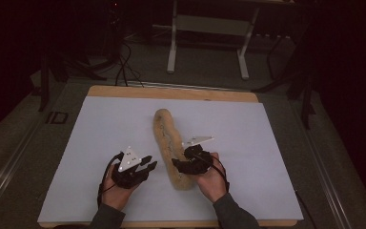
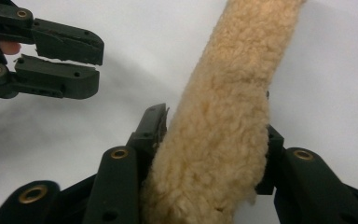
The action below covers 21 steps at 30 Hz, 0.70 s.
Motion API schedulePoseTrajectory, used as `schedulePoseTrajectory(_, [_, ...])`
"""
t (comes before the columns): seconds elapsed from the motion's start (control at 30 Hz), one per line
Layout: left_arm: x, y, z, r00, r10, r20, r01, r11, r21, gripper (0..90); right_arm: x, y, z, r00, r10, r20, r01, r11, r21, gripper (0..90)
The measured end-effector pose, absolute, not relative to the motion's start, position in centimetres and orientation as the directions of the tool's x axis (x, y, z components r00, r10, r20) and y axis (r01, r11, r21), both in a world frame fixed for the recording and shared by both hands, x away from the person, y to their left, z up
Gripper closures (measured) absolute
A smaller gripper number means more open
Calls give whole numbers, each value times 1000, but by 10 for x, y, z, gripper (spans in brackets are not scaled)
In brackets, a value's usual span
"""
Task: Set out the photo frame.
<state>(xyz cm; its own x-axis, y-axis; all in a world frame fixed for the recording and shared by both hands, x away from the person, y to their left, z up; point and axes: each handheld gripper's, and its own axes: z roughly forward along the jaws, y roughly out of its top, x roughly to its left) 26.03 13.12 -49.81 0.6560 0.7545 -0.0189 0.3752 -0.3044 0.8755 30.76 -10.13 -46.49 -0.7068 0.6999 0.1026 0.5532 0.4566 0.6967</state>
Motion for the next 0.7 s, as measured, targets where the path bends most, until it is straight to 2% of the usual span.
schedulePoseTrajectory(0.7, [262, 139, -495, 636, 771, -22, 377, -285, 881, 689, 307, -104, -466, -738, 669, 90, 510, 465, 724, 657])
